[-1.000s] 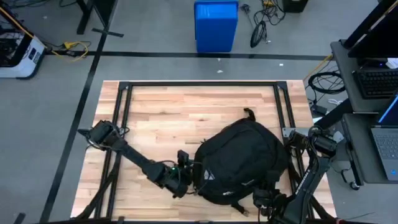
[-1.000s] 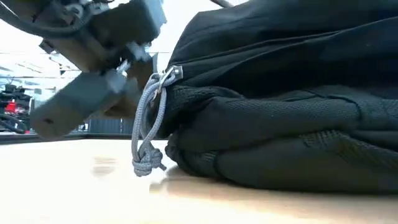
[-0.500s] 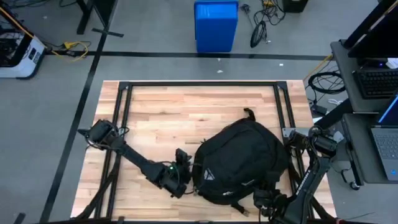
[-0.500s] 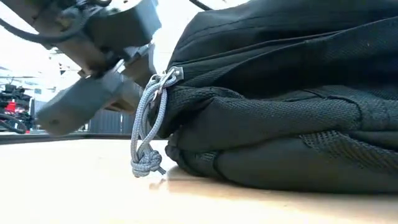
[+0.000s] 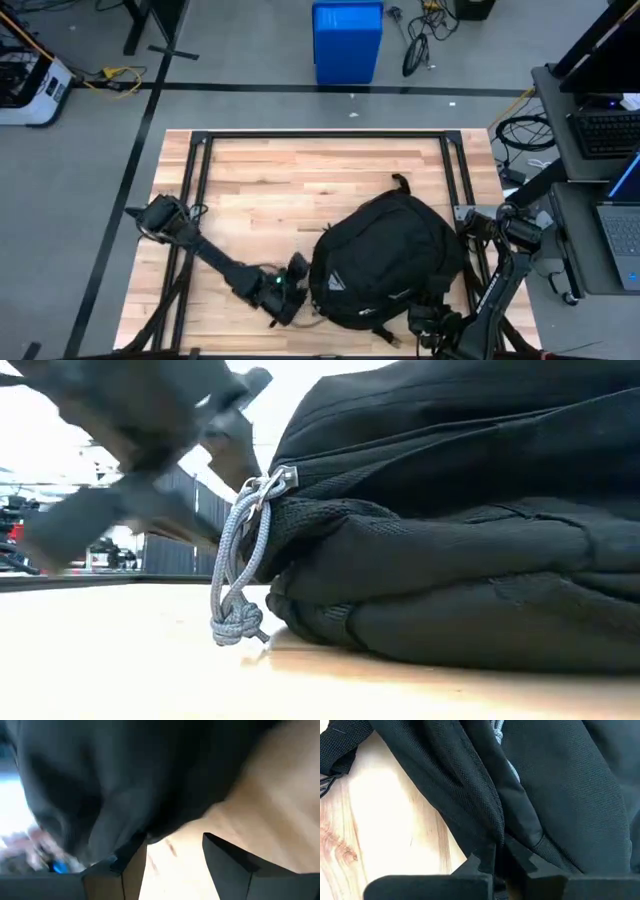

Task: Unpack backpack
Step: Close the black backpack

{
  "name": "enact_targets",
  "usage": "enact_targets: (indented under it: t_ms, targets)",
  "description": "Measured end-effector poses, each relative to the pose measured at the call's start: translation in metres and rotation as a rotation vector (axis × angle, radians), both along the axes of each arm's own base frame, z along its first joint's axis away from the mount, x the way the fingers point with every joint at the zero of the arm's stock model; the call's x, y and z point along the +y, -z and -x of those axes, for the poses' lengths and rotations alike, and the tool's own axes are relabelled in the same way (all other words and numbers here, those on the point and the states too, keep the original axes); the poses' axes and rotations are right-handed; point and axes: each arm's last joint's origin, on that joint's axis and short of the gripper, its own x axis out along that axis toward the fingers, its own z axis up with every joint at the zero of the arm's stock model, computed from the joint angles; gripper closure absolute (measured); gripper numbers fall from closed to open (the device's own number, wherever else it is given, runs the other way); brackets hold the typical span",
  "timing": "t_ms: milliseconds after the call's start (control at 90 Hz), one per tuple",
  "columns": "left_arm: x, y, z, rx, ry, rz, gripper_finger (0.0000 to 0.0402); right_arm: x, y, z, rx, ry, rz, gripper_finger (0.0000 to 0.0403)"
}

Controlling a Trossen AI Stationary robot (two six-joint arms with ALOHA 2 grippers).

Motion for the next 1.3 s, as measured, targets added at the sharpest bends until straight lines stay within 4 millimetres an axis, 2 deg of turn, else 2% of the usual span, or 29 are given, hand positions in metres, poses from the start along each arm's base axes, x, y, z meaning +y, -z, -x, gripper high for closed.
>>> enact_targets:
  t_ms: [122, 233, 578, 733, 811, 878, 1022, 1056, 1167, 1300]
  targets:
    - [-0.013, -0.002, 0.009, 0.009, 0.094, -0.161, 0.0207, 0.000, 0.000, 0.000, 0.000, -0.001, 0.000, 0.0403]
    - [-0.021, -0.003, 0.012, 0.018, 0.165, -0.219, 0.0195, 0.000, 0.000, 0.000, 0.000, -0.001, 0.000, 0.0403]
    - [-0.019, -0.014, -0.009, -0.112, 0.187, -0.179, 0.0132, 0.001, 0.000, 0.000, -0.002, -0.004, -0.009, 0.0403]
    - [-0.004, -0.011, -0.023, -0.088, 0.190, 0.005, 0.0127, 0.001, 0.000, 0.000, -0.001, -0.005, -0.011, 0.0403]
    - [0.004, -0.008, -0.027, -0.078, 0.160, 0.016, 0.0149, 0.001, 0.000, 0.000, -0.002, -0.004, -0.012, 0.0403]
    - [0.008, -0.006, -0.029, -0.052, 0.177, 0.012, 0.0193, 0.001, 0.000, -0.001, -0.004, -0.004, -0.011, 0.0403]
    - [0.012, -0.006, -0.032, -0.064, 0.156, 0.054, 0.0350, 0.001, 0.000, -0.001, -0.003, -0.003, -0.011, 0.0402]
    - [0.012, -0.007, -0.032, -0.075, 0.139, 0.069, 0.0373, 0.000, 0.000, -0.001, -0.004, 0.003, -0.013, 0.0400]
    - [0.013, -0.007, -0.032, -0.114, 0.073, 0.099, 0.0383, -0.002, -0.009, -0.008, -0.032, 0.075, -0.043, 0.0389]
    - [0.015, -0.007, -0.031, -0.139, 0.016, 0.060, 0.0394, -0.001, -0.033, -0.019, -0.069, 0.131, -0.091, 0.0371]
